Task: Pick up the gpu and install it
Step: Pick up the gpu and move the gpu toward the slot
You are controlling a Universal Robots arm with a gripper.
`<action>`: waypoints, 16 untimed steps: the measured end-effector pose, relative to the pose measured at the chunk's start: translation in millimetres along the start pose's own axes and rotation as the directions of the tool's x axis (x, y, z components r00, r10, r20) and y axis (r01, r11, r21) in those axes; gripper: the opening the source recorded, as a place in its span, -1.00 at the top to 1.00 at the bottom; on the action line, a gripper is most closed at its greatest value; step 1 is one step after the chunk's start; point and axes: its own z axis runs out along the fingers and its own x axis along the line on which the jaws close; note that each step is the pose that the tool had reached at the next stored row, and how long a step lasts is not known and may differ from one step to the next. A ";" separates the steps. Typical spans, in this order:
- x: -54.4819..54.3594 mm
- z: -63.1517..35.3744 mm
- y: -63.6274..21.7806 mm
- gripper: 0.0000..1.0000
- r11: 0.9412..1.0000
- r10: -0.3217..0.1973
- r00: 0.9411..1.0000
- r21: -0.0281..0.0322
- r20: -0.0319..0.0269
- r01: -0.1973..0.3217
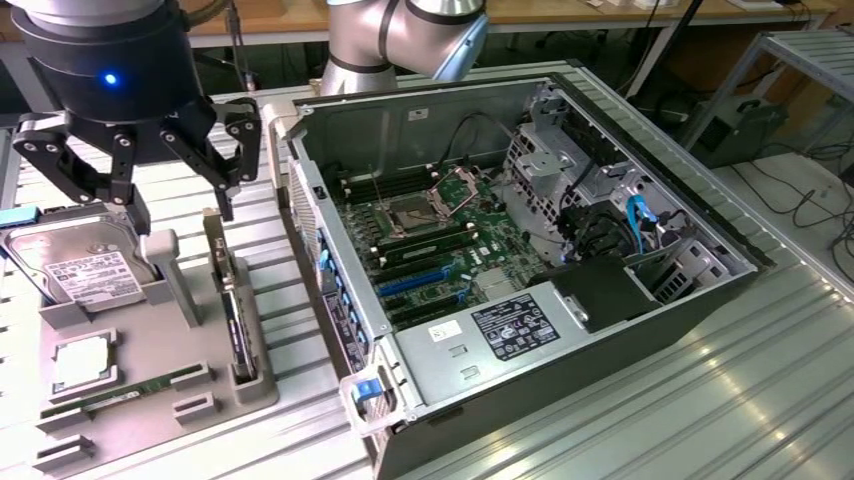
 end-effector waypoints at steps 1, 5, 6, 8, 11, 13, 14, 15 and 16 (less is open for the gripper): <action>0.0 1.5 -0.1 -0.33 1.000 0.001 1.000 0.001 0.000 -0.001; -4.1 10.2 -0.5 -0.33 1.000 0.000 1.000 0.004 0.000 0.000; -4.9 11.6 -0.5 -0.33 1.000 -0.002 1.000 0.004 0.000 0.002; -6.4 14.7 -0.5 -0.33 1.000 -0.009 1.000 0.005 -0.001 0.009; -8.6 19.8 -0.4 -0.33 1.000 -0.021 1.000 0.005 -0.002 0.021; -9.1 21.9 -0.4 -0.33 1.000 -0.025 1.000 0.005 -0.002 0.025; -9.3 23.1 -0.4 -0.33 1.000 -0.026 1.000 0.005 -0.002 0.026; -9.5 24.0 -0.4 -0.33 1.000 -0.027 1.000 0.005 -0.002 0.027; -9.9 25.5 -0.5 -0.33 1.000 -0.028 1.000 0.005 -0.002 0.028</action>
